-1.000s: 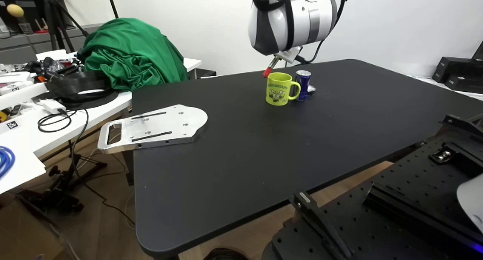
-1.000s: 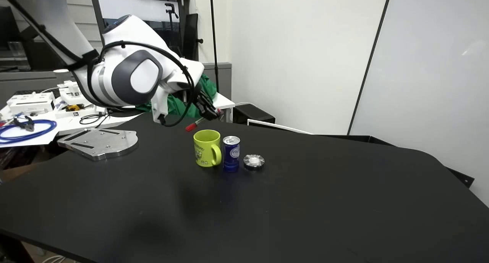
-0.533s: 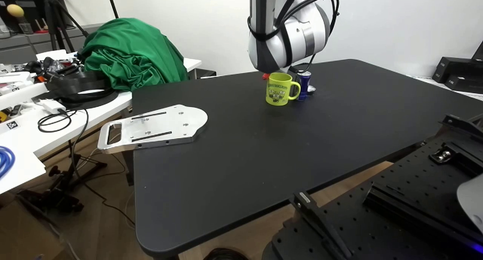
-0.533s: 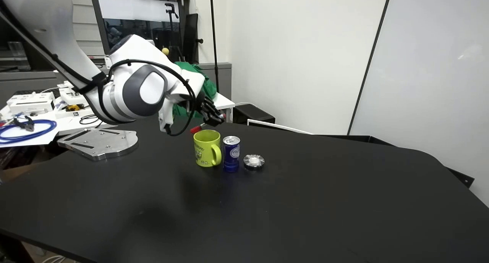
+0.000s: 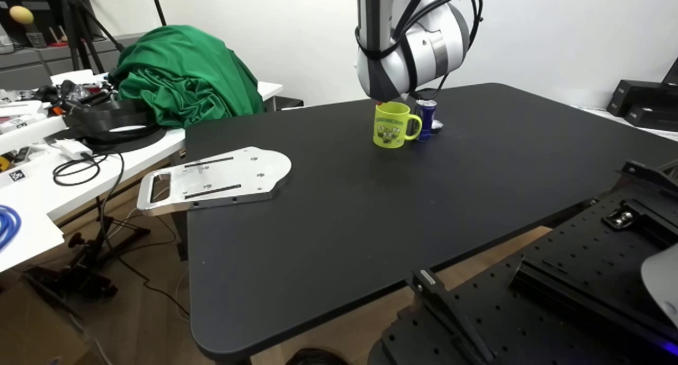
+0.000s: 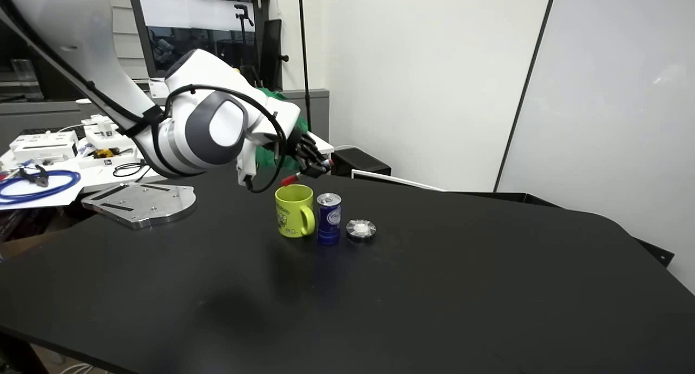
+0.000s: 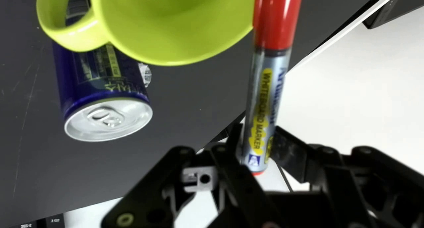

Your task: Put the marker in the mug

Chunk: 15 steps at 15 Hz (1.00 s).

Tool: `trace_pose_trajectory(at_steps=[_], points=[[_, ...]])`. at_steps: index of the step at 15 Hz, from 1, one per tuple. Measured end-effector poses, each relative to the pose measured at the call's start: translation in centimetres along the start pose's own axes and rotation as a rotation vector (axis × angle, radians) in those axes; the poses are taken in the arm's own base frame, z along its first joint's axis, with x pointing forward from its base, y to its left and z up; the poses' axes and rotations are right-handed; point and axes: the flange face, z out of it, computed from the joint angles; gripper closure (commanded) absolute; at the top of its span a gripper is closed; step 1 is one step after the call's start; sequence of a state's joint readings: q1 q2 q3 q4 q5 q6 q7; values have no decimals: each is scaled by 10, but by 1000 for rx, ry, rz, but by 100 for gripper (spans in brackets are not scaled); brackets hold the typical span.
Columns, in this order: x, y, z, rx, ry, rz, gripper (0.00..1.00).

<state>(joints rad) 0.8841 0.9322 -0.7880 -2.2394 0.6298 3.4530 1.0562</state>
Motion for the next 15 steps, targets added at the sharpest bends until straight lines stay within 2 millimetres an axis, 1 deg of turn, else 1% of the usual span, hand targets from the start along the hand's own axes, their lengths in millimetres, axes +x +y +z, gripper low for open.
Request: trace_pose_trajectory(at_steps=[3,8,12,15], points=[[9,0,0,1,16,14,93],[9,5,0,-10,25,6,93],[9,18,5,-36,39,-17,93],[3,27,10,-52,49,-45,93]])
